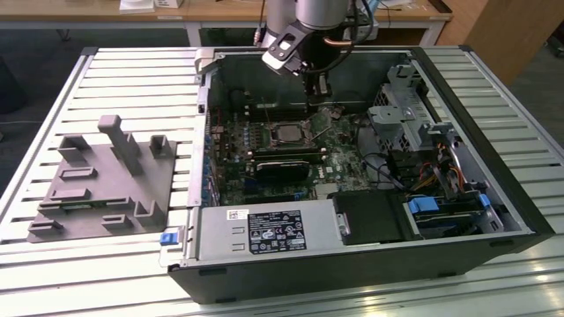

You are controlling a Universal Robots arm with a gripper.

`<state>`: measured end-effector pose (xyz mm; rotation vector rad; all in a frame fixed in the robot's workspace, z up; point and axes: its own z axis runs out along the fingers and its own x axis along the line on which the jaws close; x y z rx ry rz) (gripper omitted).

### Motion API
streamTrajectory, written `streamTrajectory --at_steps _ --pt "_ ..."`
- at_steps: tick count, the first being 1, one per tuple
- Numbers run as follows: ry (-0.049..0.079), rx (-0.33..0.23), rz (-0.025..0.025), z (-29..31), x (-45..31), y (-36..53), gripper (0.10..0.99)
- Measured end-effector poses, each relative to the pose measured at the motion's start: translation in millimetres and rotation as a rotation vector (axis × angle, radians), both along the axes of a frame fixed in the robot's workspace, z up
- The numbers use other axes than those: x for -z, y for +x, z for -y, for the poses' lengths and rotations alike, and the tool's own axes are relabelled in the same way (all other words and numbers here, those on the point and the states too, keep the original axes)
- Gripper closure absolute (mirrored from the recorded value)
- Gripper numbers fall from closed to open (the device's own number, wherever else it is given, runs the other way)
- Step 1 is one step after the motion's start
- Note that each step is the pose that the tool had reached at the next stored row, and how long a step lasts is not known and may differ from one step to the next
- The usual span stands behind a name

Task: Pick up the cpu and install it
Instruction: 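Close the cpu cover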

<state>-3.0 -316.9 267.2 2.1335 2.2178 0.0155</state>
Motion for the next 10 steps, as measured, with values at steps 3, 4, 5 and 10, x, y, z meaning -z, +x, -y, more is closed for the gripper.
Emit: streamTrajectory --at_steps 3,4,5,10 --pt "0.000 -0.001 -0.0006 -1.2 2.6 7.5 0.980" --pt "0.000 -0.001 -0.0006 -1.9 3.3 9.2 0.980" --pt "0.000 -0.001 -0.0006 -2.7 4.0 10.7 0.980" --pt "0.000 -0.001 -0.0005 -4.9 6.3 18.2 0.980"
